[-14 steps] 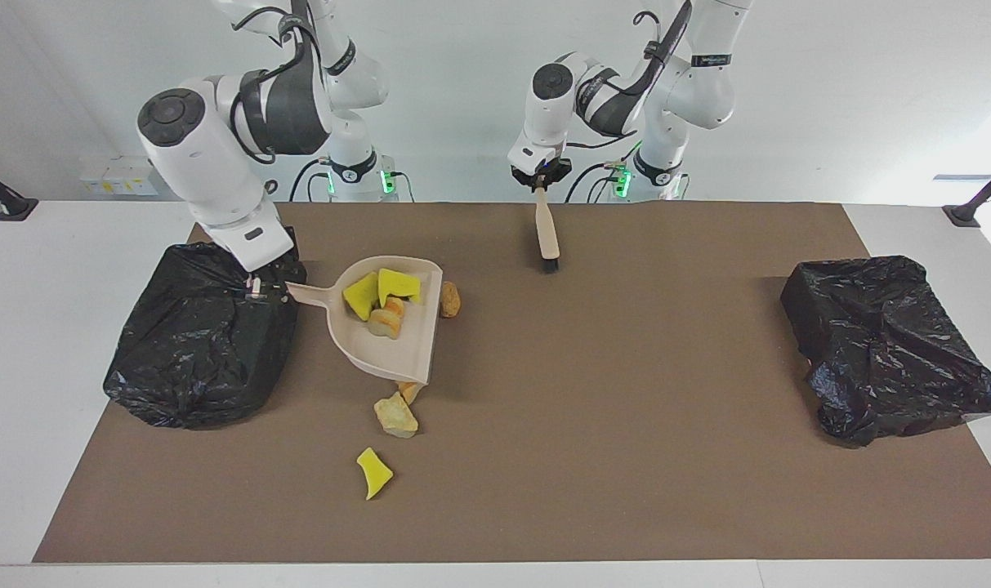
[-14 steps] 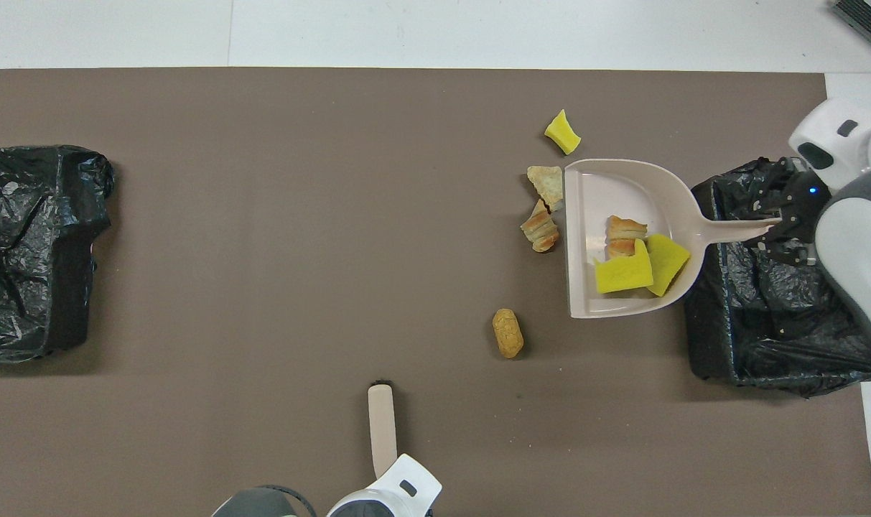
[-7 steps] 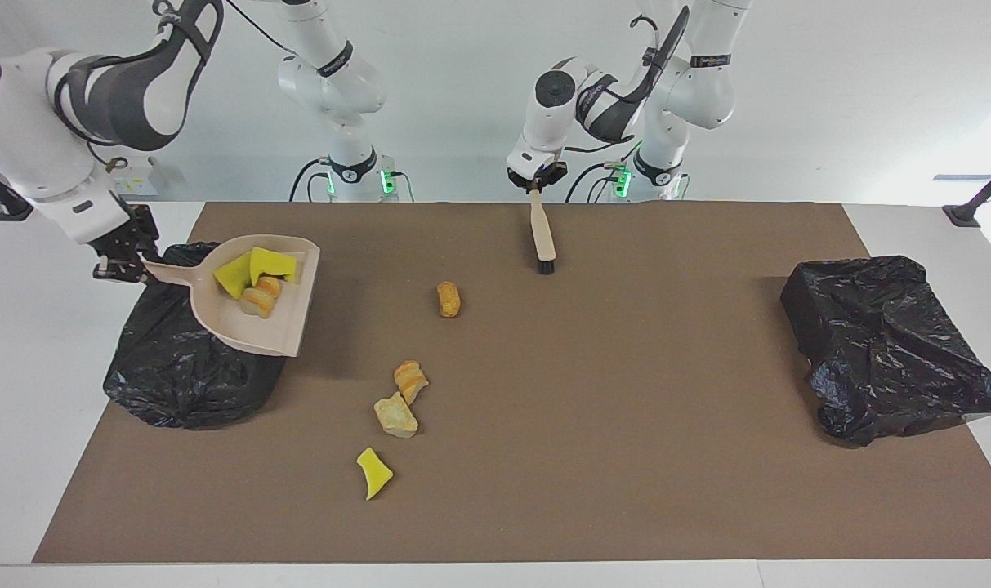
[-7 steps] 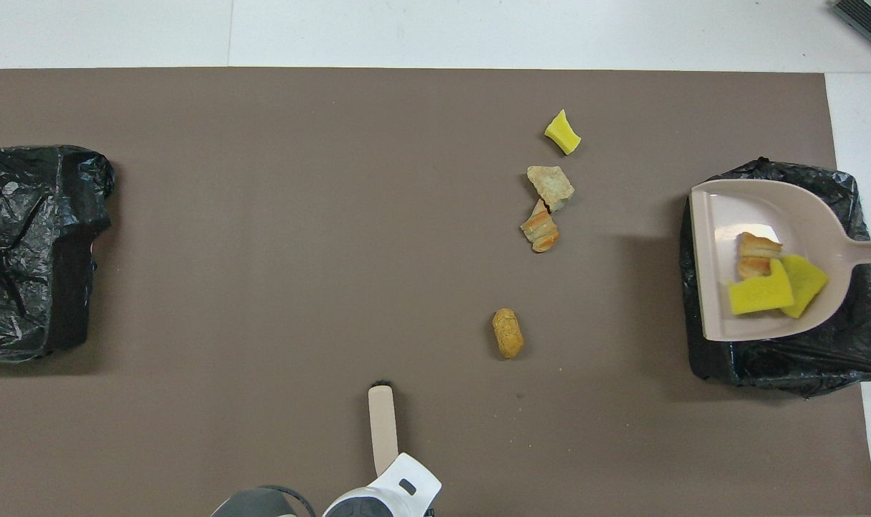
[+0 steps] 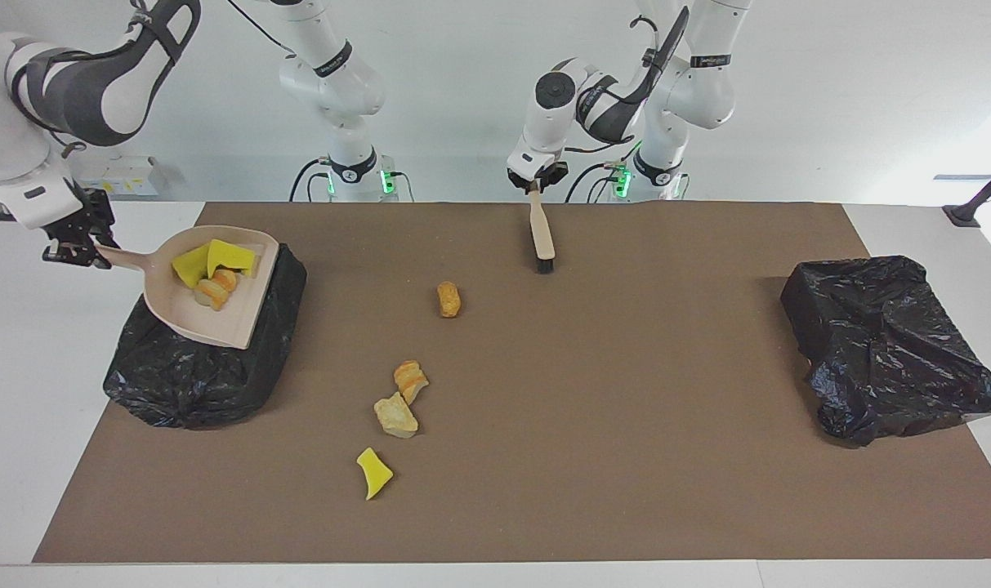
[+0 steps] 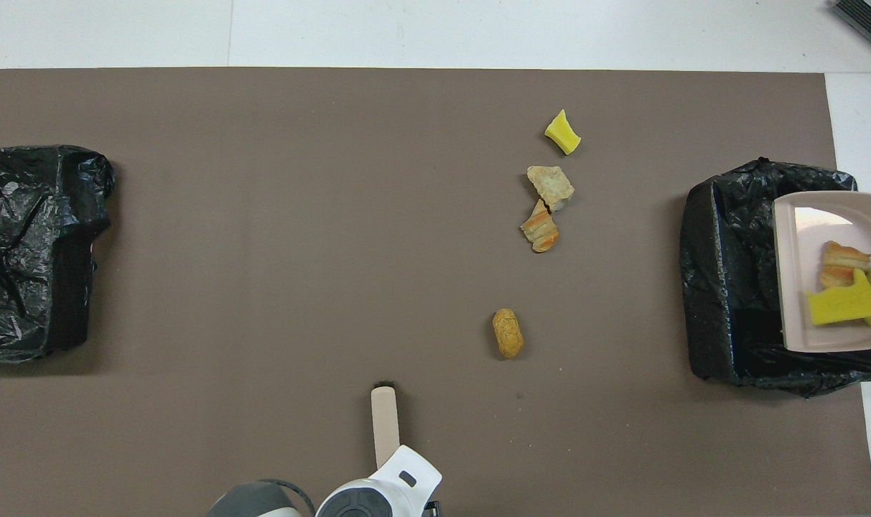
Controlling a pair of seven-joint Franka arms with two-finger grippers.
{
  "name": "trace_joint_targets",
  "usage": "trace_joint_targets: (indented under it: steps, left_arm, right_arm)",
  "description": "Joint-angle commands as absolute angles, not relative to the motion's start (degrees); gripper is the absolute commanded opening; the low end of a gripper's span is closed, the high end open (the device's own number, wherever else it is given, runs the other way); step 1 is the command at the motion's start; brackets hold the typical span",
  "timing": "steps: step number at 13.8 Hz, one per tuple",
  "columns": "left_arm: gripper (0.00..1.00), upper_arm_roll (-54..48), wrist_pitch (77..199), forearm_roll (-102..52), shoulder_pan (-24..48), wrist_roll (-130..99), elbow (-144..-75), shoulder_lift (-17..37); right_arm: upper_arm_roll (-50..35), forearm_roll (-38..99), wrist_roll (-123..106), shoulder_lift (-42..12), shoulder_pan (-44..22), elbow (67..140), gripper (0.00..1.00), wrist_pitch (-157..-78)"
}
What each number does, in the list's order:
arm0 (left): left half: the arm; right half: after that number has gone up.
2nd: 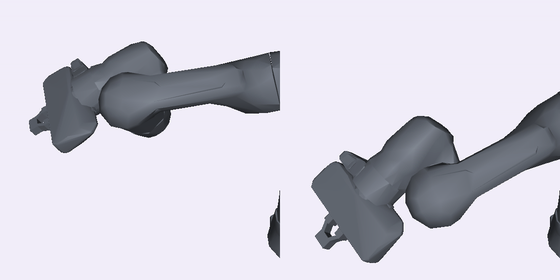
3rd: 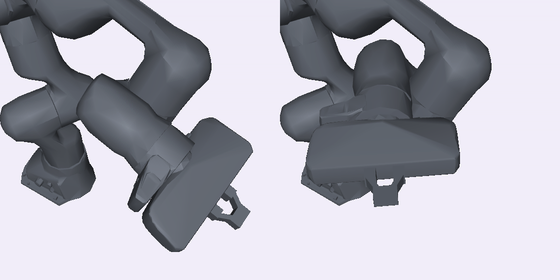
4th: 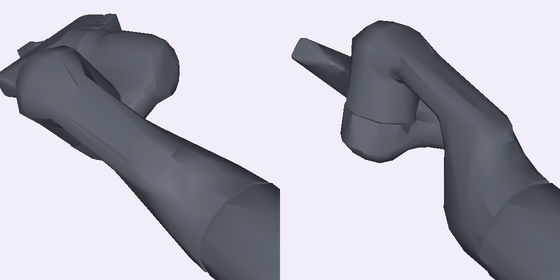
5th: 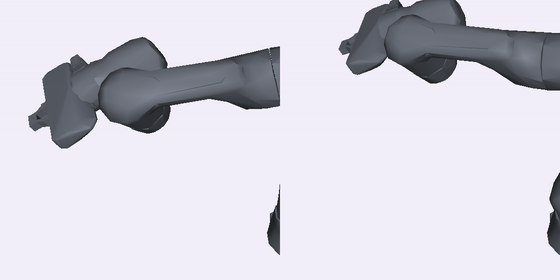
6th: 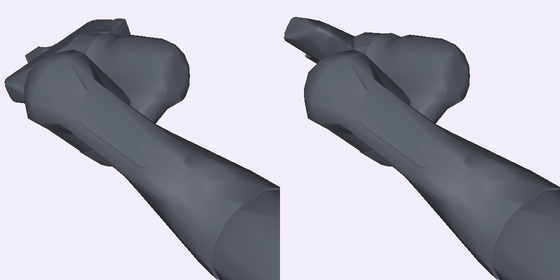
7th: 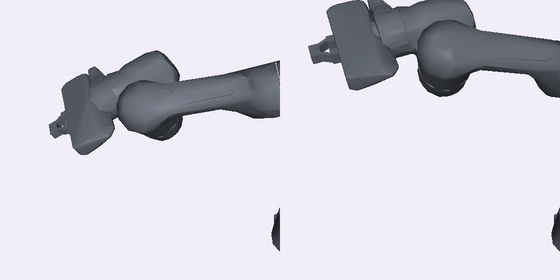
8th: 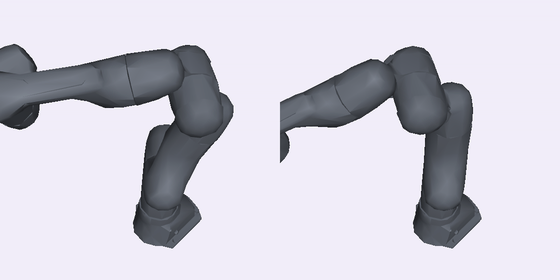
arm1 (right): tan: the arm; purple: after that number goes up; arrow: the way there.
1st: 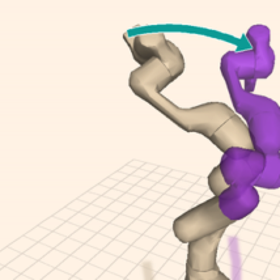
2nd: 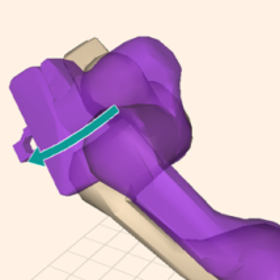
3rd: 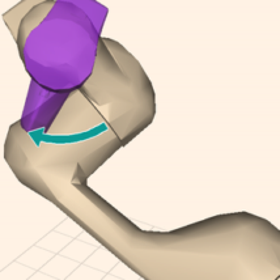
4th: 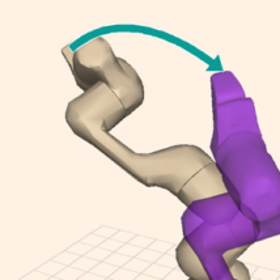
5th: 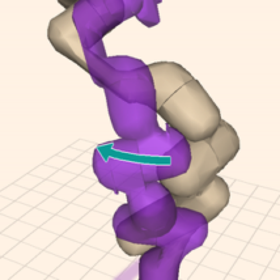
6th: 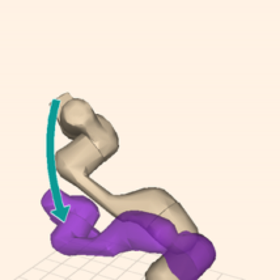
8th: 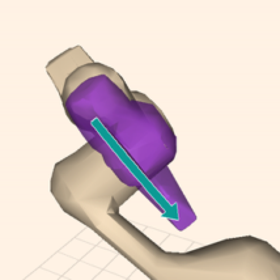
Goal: Sweep and dump trash in bin
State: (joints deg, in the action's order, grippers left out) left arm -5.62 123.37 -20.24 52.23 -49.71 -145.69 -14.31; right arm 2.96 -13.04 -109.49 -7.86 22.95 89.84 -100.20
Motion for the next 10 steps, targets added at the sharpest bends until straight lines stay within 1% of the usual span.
trace_joint_targets:
  steps: [1,4,6,9,10]
  left_arm:
    - [1.00,-5.36,121.04,-20.48,46.78,-48.69,-139.69,-13.80]
    - [1.00,-5.27,110.87,-17.33,39.05,-48.08,-130.11,-14.06]
    - [1.00,-5.19,105.23,-15.04,33.51,-41.87,-124.65,-13.80]
    - [1.00,-5.19,103.01,-13.55,27.09,-34.72,-119.46,-13.54]
    - [1.00,-5.27,102.05,-10.32,26.46,-34.37,-116.57,-12.32]
  right_arm:
    - [2.55,-17.73,-105.67,-7.30,22.50,88.94,0.00,-99.93]
    - [1.76,-21.17,-100.39,-7.03,22.41,88.95,0.00,-100.02]
    - [1.76,-24.85,-93.55,-6.86,20.75,88.95,0.00,-99.93]
    - [1.50,-29.17,-86.24,-5.45,19.17,90.43,0.00,-99.58]
    - [1.49,-30.83,-84.31,-5.28,17.94,90.96,0.00,-99.15]
